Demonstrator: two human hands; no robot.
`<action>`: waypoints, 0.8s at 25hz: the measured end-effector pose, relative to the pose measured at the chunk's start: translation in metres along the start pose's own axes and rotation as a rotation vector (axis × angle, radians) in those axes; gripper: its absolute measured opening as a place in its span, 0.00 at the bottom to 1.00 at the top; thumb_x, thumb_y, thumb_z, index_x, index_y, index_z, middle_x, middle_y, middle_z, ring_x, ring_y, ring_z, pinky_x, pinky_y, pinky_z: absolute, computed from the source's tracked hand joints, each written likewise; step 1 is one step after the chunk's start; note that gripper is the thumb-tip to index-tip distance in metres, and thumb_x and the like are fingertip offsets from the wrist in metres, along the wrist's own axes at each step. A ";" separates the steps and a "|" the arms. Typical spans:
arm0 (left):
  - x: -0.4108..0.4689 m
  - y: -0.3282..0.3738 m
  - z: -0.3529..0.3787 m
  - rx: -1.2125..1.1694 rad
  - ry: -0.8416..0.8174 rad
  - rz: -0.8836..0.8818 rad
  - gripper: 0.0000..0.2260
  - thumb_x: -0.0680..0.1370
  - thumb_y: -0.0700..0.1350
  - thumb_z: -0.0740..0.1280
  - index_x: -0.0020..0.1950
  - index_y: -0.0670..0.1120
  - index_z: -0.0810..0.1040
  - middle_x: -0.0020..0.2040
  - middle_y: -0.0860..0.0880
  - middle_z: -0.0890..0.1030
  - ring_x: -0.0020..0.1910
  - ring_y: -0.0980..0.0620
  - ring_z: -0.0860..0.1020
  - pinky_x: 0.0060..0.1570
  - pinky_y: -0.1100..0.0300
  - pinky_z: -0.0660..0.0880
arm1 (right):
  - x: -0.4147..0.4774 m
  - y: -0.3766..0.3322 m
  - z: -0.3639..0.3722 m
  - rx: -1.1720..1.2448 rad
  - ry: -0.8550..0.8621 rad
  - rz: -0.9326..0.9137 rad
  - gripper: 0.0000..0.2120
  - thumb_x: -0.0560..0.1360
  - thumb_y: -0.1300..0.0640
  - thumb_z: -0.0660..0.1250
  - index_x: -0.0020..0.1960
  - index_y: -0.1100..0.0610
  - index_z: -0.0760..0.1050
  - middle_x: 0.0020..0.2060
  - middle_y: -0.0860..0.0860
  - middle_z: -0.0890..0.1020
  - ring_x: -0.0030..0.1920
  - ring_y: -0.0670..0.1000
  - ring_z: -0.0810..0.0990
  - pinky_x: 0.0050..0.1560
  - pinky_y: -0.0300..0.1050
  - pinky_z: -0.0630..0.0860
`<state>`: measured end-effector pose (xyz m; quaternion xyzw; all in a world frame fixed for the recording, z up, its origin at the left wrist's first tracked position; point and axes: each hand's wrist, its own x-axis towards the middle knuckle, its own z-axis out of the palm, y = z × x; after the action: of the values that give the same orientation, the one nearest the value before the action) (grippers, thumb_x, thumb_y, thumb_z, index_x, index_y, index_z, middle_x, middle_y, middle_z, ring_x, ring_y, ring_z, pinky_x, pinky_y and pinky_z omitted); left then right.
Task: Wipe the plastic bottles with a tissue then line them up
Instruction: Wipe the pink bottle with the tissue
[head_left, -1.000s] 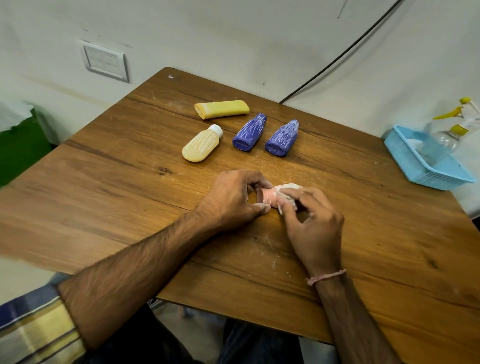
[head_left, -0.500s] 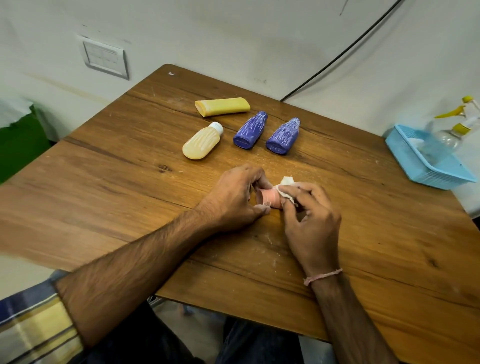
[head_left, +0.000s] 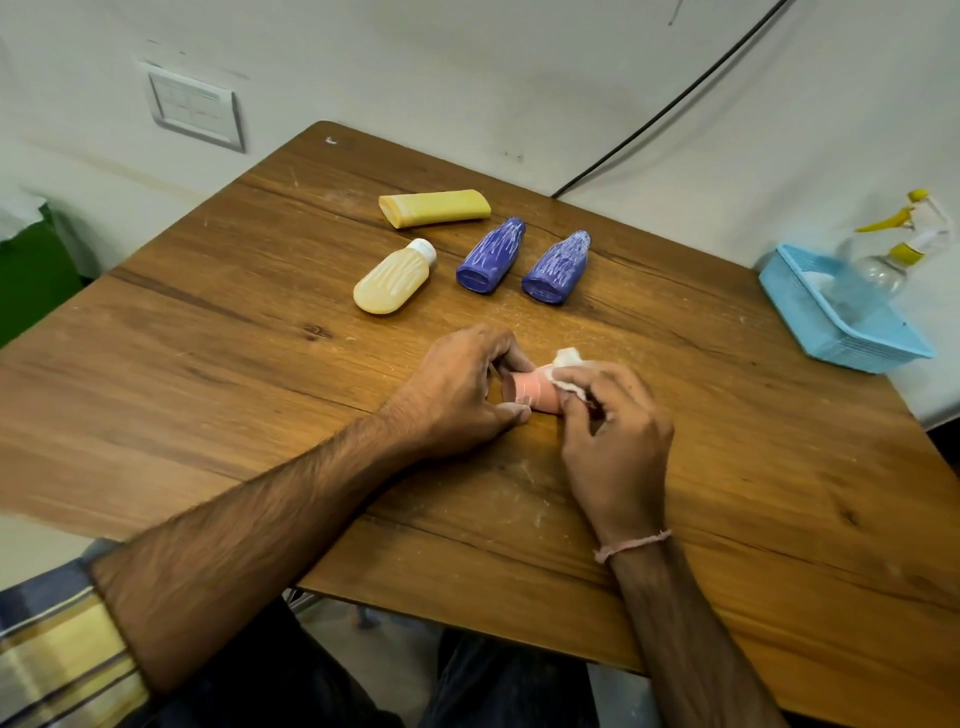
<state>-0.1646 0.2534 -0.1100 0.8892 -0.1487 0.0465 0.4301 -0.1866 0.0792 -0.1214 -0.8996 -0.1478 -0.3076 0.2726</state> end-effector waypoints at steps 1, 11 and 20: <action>0.000 0.000 0.000 0.006 0.002 -0.002 0.16 0.69 0.47 0.79 0.54 0.53 0.80 0.45 0.60 0.74 0.41 0.72 0.72 0.38 0.79 0.67 | 0.003 0.003 -0.002 -0.008 0.041 0.067 0.12 0.73 0.70 0.70 0.53 0.57 0.84 0.50 0.51 0.82 0.54 0.50 0.79 0.56 0.49 0.78; -0.001 -0.001 -0.001 0.013 -0.001 0.007 0.16 0.70 0.48 0.79 0.55 0.53 0.80 0.48 0.60 0.76 0.41 0.70 0.72 0.37 0.76 0.67 | 0.003 0.006 -0.005 0.003 -0.064 -0.009 0.14 0.73 0.68 0.71 0.53 0.54 0.84 0.52 0.48 0.83 0.55 0.50 0.79 0.59 0.34 0.70; -0.001 0.000 -0.001 0.047 -0.002 0.017 0.16 0.70 0.48 0.79 0.55 0.53 0.79 0.48 0.61 0.74 0.42 0.66 0.71 0.37 0.73 0.65 | 0.002 0.008 -0.005 -0.059 -0.097 -0.040 0.14 0.75 0.66 0.70 0.57 0.53 0.83 0.56 0.47 0.83 0.57 0.51 0.78 0.60 0.43 0.71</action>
<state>-0.1653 0.2547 -0.1099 0.8979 -0.1553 0.0529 0.4084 -0.1843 0.0694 -0.1204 -0.9179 -0.1699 -0.2732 0.2323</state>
